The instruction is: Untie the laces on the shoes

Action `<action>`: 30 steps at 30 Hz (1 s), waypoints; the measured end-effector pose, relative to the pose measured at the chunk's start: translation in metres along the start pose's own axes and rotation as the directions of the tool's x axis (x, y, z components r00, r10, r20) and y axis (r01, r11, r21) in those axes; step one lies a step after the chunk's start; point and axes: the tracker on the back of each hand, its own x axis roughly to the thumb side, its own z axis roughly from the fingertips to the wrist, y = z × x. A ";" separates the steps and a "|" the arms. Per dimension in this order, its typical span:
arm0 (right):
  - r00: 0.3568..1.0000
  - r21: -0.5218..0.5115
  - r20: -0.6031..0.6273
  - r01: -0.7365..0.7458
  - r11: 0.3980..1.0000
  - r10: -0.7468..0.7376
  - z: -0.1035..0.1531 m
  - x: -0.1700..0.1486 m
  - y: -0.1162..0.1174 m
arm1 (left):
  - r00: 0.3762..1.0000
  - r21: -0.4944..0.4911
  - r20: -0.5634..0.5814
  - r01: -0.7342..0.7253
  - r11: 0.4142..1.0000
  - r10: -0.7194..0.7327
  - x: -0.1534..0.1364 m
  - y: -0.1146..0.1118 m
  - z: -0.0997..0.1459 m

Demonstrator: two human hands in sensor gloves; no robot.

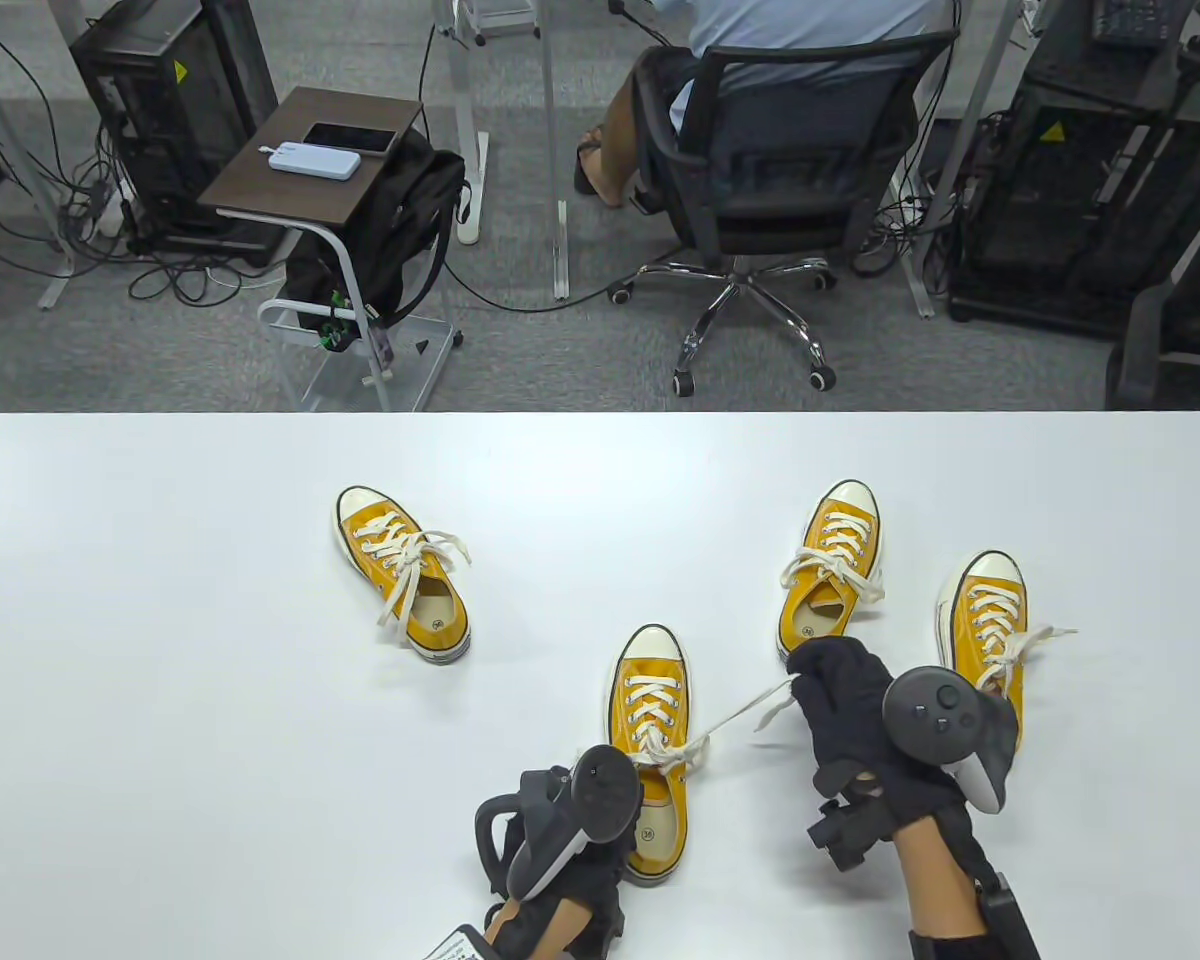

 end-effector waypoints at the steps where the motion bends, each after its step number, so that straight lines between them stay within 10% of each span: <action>1: 1.000 -0.031 0.000 0.015 0.999 -0.015 0.001 -0.002 -0.005 | 1.000 -0.002 -0.001 -0.001 1.000 0.001 0.000 0.000 0.000; 13: 0.960 -0.420 -0.117 0.184 0.889 -0.254 0.023 -0.047 -0.076 | 0.999 -0.052 -0.027 -0.043 0.998 0.042 -0.002 0.001 -0.004; 22: 0.979 -0.056 -0.202 0.012 0.998 -0.023 0.009 -0.044 -0.049 | 0.999 -0.054 -0.025 -0.047 0.997 0.046 -0.003 0.000 -0.005; 30: 0.954 0.294 -0.214 -0.143 0.945 0.210 -0.002 -0.036 -0.005 | 0.998 -0.059 -0.026 -0.061 0.996 0.059 -0.005 0.000 -0.006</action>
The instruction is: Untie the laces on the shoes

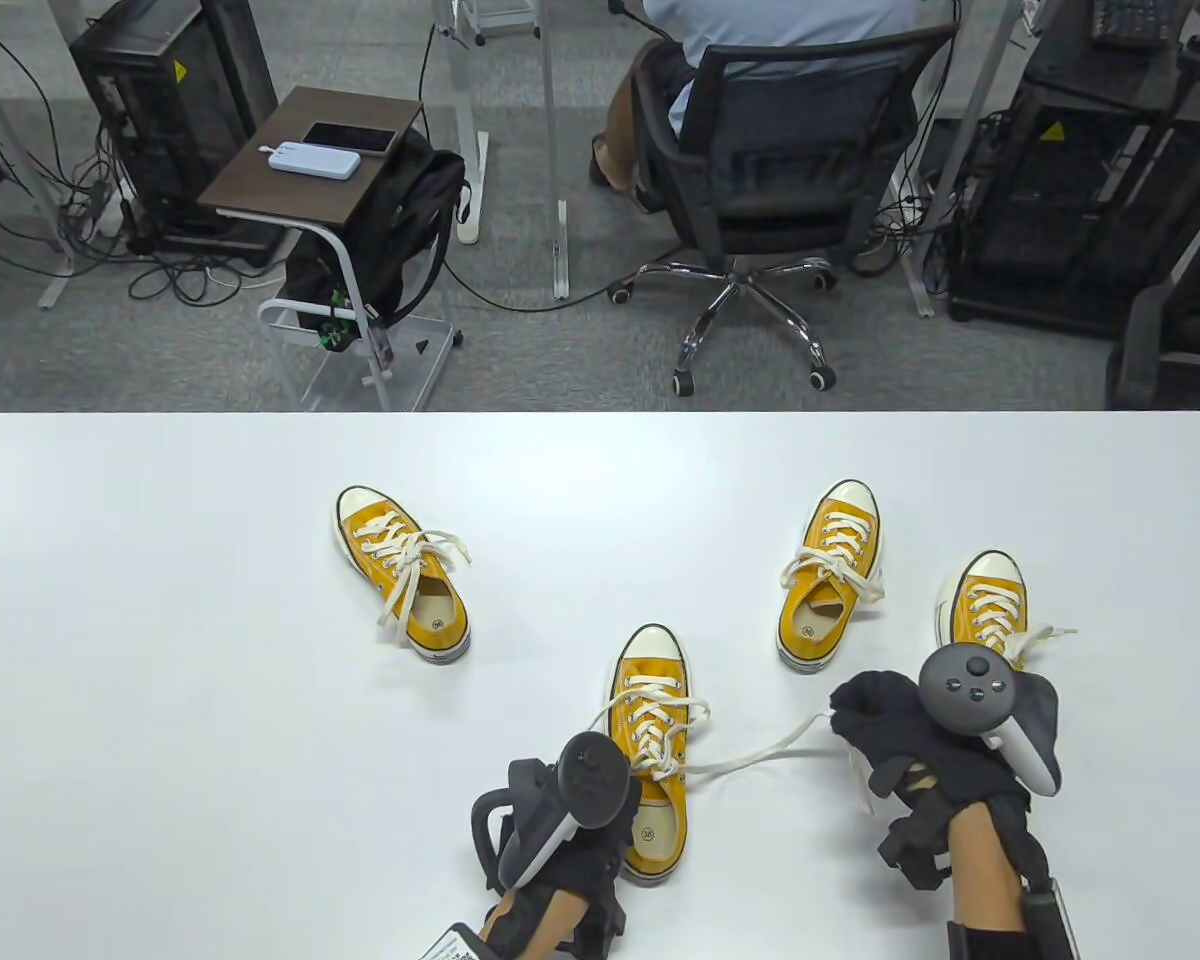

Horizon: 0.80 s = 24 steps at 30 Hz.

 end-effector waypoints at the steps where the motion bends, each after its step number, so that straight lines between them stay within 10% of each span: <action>1: 1.000 0.017 -0.010 -0.021 1.000 0.021 -0.002 0.001 0.004 | 1.000 -0.001 -0.001 -0.003 1.000 0.003 0.000 0.000 0.000; 12: 0.979 -0.012 -0.135 -0.159 0.987 0.156 -0.011 -0.001 0.021 | 0.999 -0.013 -0.001 -0.034 0.999 0.034 -0.004 0.000 -0.001; 24: 0.978 -0.199 0.096 -0.165 0.966 0.186 0.009 0.063 0.034 | 0.998 -0.026 -0.001 -0.055 0.998 0.055 -0.007 0.001 -0.003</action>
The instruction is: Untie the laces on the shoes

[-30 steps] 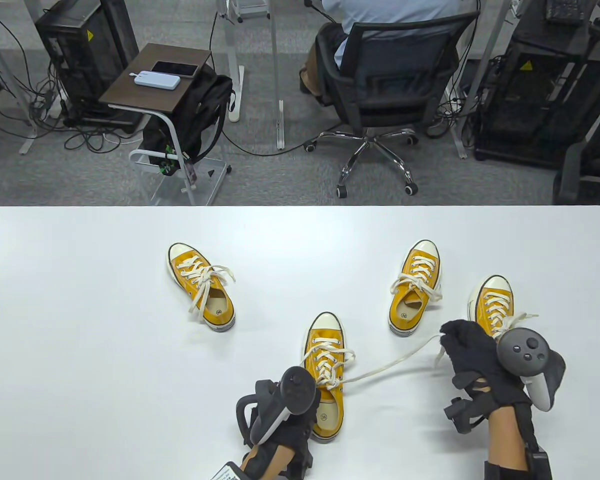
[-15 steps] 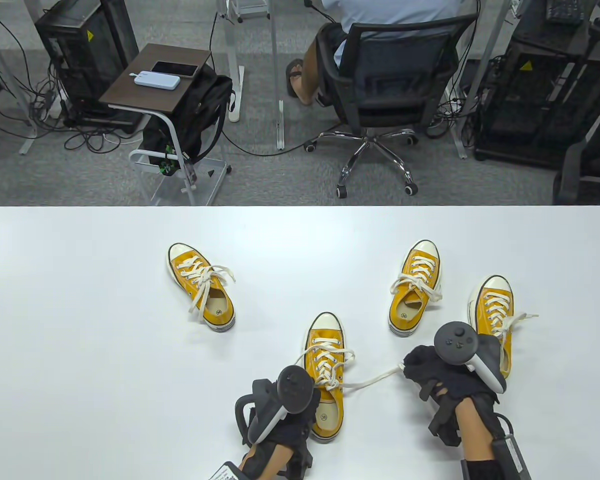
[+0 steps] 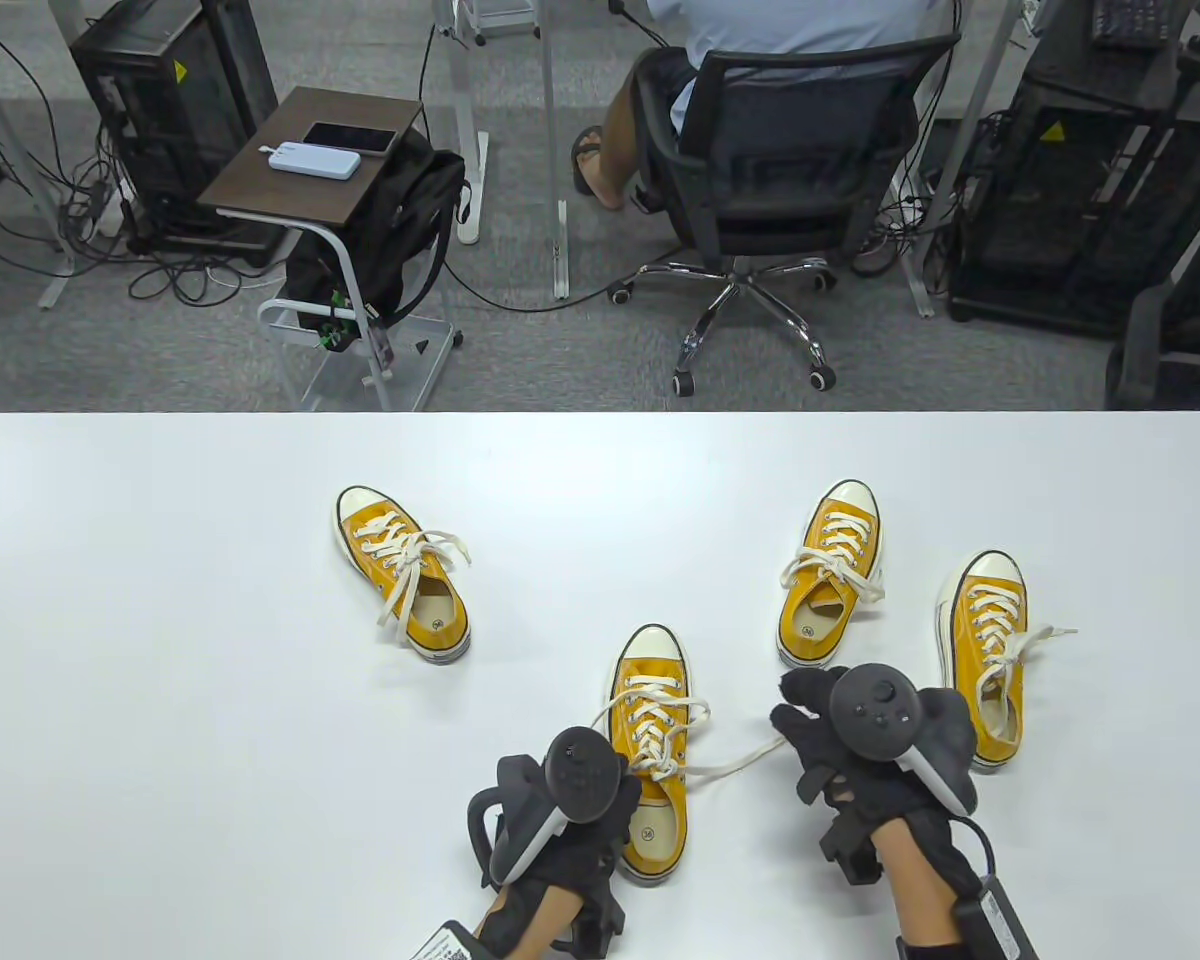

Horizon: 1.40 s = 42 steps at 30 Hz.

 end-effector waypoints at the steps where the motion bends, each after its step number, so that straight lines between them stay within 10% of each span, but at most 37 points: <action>1: 0.997 0.041 0.032 0.075 0.996 -0.076 0.001 0.008 0.010 | 1.000 0.000 0.000 -0.001 1.000 0.001 0.000 0.000 0.000; 6: 0.984 0.245 0.085 0.130 0.961 -0.155 0.001 0.039 0.053 | 1.000 0.004 -0.001 -0.009 1.000 0.009 -0.001 0.000 0.000; 15: 0.986 0.229 0.116 0.090 0.969 -0.119 0.001 0.043 0.060 | 0.999 0.006 0.010 -0.040 0.999 0.040 -0.004 0.003 0.001; 26: 0.981 0.158 0.138 0.116 0.981 -0.138 0.004 0.045 0.058 | 0.974 0.268 0.224 -0.083 0.960 0.022 0.008 0.006 0.006; 35: 0.977 0.139 0.120 0.156 0.978 -0.173 0.005 0.043 0.057 | 0.922 0.130 0.092 -0.385 0.914 0.376 -0.018 -0.002 -0.002; 42: 0.981 0.099 0.147 0.115 0.988 -0.129 0.006 0.047 0.060 | 0.926 0.122 0.130 -0.371 0.921 0.355 -0.013 -0.004 -0.001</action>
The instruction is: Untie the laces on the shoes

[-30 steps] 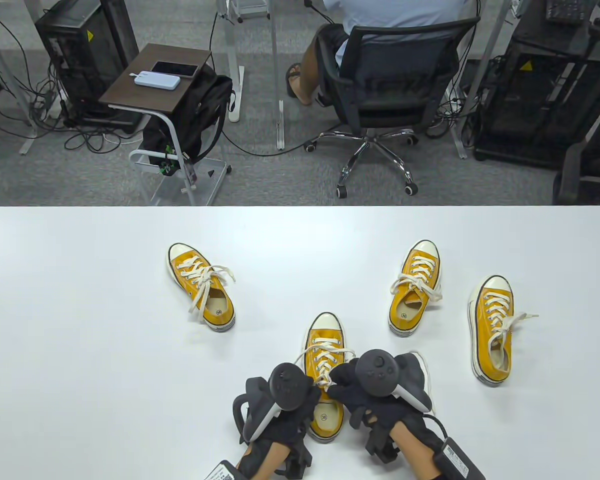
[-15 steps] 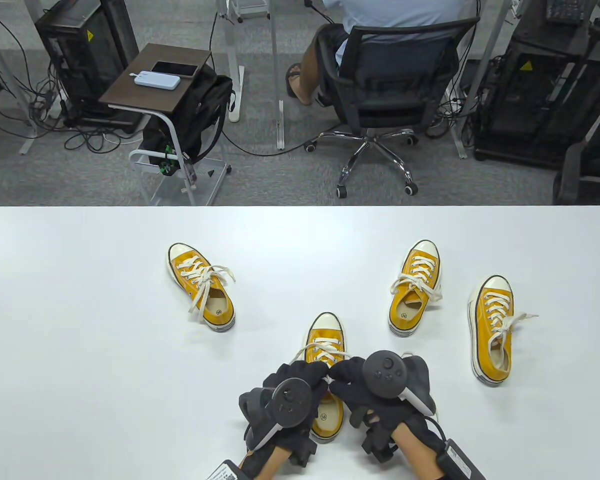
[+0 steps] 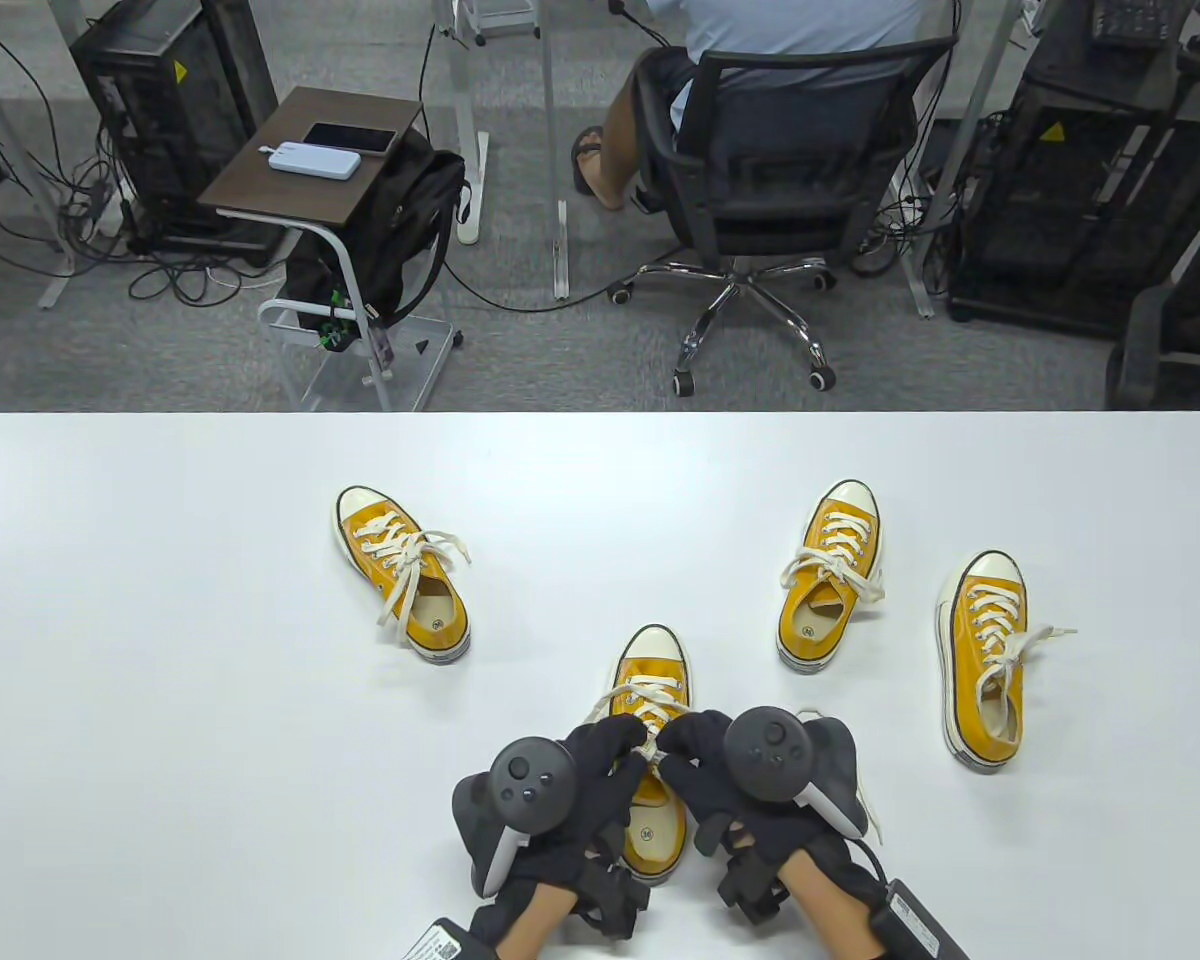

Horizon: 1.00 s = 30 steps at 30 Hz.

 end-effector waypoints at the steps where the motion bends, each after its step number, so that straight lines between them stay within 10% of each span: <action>1: 1.000 0.000 0.000 -0.002 1.000 0.002 0.000 0.000 0.000 | 1.000 0.005 0.014 -0.003 1.000 0.003 0.000 -0.001 0.001; 11: 1.000 0.006 -0.015 0.011 1.000 -0.011 0.001 -0.004 -0.003 | 0.973 0.067 -0.092 -0.206 0.976 0.211 -0.018 0.002 0.001; 30: 0.998 -0.053 0.007 -0.058 0.997 0.058 0.000 0.002 0.000 | 0.994 0.112 0.032 -0.106 0.988 0.103 -0.010 0.002 0.000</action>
